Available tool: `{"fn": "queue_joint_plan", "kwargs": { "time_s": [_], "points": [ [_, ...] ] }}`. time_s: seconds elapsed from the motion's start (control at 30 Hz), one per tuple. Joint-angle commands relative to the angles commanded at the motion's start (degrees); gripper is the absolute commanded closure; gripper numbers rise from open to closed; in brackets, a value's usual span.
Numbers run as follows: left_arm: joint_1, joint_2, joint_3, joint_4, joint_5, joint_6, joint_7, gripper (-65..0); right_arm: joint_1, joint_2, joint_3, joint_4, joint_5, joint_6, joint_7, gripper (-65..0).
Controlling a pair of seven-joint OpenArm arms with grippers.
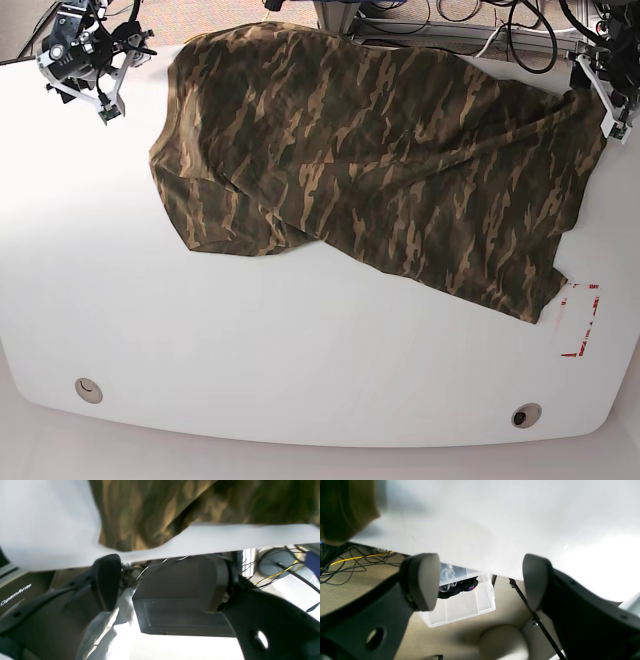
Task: Layout the t-shirt on the table in an organized manner, then fold the t-shirt properly
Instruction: 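Open both grippers to release the shirt edge, then lower the right gripper to the shirt's side edge and grasp it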
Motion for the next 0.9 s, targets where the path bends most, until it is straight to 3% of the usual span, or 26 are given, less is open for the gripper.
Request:
{"fn": "queue_joint_plan", "kwargs": {
  "time_s": [0.27,0.47,0.57,0.7,0.9],
  "points": [
    [-1.93,0.0,-0.09,0.18,-0.18,-0.35,2.46,-43.2,2.64,0.0,0.0,0.0,0.18,0.0,0.0,-49.0],
    [-2.29,-0.18,-0.09,0.18,0.0,-0.09,2.46,-51.0,3.43,0.0,0.0,0.0,0.44,0.0,0.0,-49.0],
    [-3.87,-0.26,-0.09,0.09,0.18,-0.09,2.46,-51.0,5.27,0.0,-0.09,0.0,0.53,0.0,0.09,-49.0],
    [-5.89,-2.73,-0.09,0.0,0.18,0.0,2.2,-51.1,8.26,-0.26,-0.09,0.0,0.53,0.0,0.09,-49.0],
    [-12.57,-2.9,-0.53,-0.09,0.26,0.0,2.11,-51.0,14.86,-0.44,-0.09,-0.26,0.53,0.0,0.09,-49.0]
  ]
}}
